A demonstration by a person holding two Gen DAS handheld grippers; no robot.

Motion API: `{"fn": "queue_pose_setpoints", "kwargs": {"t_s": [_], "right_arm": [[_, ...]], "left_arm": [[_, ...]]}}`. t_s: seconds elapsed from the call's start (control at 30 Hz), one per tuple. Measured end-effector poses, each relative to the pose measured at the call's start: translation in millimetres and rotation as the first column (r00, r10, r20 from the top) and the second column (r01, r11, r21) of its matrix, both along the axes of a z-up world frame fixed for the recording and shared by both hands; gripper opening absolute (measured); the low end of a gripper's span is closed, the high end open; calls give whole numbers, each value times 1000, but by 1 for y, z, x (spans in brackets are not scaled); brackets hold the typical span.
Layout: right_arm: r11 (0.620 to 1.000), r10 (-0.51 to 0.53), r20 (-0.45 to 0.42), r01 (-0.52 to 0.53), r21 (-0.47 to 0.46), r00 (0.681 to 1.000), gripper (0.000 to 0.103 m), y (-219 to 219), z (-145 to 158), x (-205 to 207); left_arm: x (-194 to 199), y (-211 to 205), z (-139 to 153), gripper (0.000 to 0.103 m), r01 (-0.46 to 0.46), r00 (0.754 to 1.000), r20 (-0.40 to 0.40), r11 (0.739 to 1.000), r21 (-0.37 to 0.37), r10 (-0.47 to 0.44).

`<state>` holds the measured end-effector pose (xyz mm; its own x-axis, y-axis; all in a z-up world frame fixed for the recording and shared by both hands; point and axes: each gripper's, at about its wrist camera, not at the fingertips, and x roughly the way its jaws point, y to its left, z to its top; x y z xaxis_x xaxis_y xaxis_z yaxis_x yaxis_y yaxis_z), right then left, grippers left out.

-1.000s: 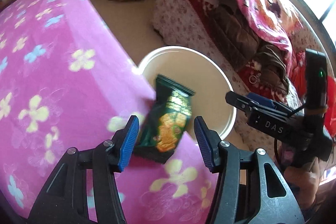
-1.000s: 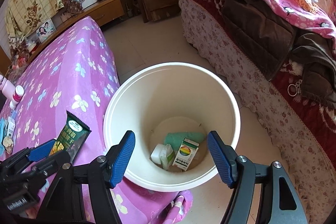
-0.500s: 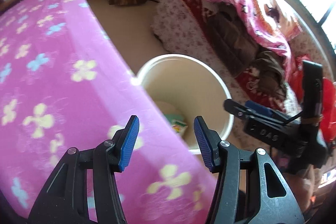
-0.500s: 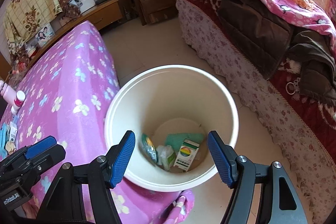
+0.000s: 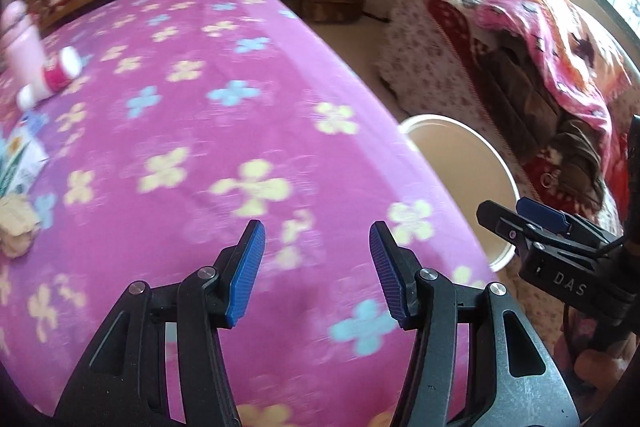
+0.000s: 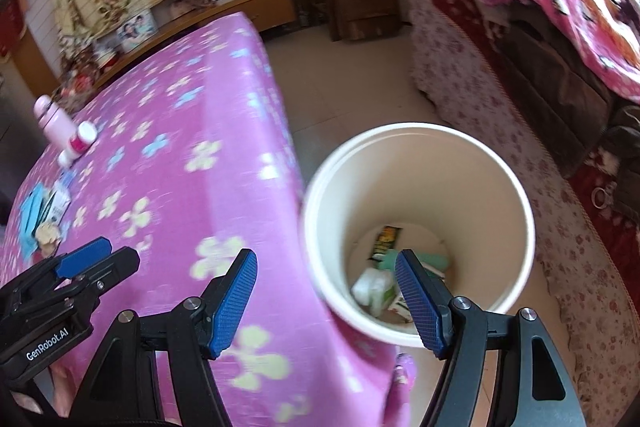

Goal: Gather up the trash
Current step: 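Move both tools back toward the remaining trash on the table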

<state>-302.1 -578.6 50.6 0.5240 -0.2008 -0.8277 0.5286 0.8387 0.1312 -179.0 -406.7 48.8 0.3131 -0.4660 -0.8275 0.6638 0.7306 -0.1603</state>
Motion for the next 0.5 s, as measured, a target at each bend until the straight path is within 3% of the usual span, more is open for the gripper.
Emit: {"fn": "queue_pose_setpoints", "kwargs": {"t_s": [0.27, 0.5], "right_arm": [[992, 126, -6, -126, 16, 992, 70, 58, -2, 36], [967, 249, 0, -249, 55, 968, 70, 114, -5, 76]], "left_arm": [[22, 69, 6, 55, -115, 993, 14, 993, -4, 115], [50, 147, 14, 56, -234, 972, 19, 972, 9, 234]]}}
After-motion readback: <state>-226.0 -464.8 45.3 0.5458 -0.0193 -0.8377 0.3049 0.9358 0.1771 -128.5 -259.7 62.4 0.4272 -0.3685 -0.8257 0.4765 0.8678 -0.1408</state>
